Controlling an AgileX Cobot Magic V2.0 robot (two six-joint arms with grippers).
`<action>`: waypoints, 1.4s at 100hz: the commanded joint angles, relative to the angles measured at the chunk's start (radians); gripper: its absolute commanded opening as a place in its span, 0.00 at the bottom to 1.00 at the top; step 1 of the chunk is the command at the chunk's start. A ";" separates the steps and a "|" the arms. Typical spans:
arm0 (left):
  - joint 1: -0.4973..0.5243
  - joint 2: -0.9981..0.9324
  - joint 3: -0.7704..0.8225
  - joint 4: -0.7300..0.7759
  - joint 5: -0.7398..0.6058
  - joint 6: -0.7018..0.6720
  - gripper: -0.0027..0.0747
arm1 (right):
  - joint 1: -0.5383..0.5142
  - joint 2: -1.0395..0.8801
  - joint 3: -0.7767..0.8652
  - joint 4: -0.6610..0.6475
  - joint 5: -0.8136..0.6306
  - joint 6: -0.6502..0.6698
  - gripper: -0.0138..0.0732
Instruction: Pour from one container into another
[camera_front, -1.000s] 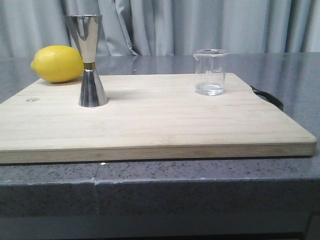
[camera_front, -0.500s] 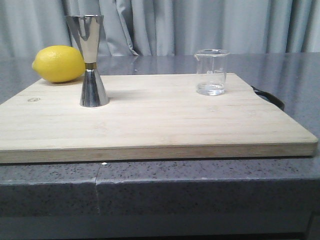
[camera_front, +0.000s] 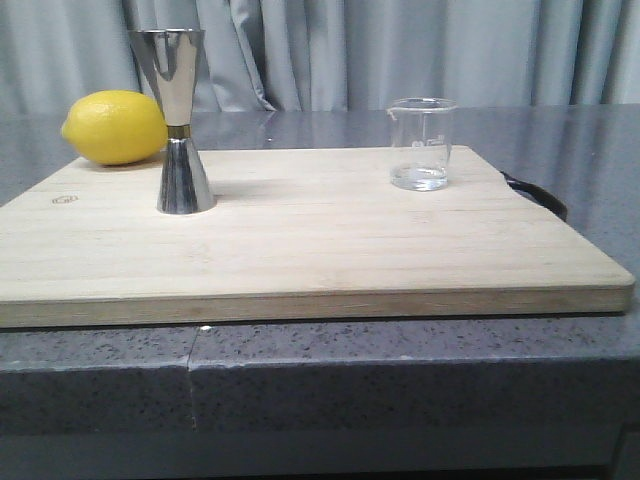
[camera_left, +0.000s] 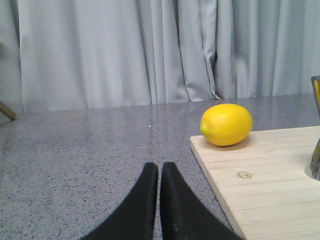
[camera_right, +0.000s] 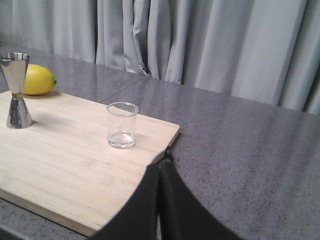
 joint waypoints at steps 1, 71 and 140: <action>0.001 -0.025 0.035 -0.001 -0.079 0.000 0.01 | -0.004 -0.013 -0.024 0.000 -0.077 -0.005 0.08; 0.001 -0.025 0.035 -0.001 -0.079 0.000 0.01 | -0.021 -0.013 -0.002 -0.089 -0.108 0.010 0.08; 0.001 -0.025 0.035 -0.001 -0.079 0.000 0.01 | -0.315 -0.015 0.304 -0.089 -0.362 0.328 0.08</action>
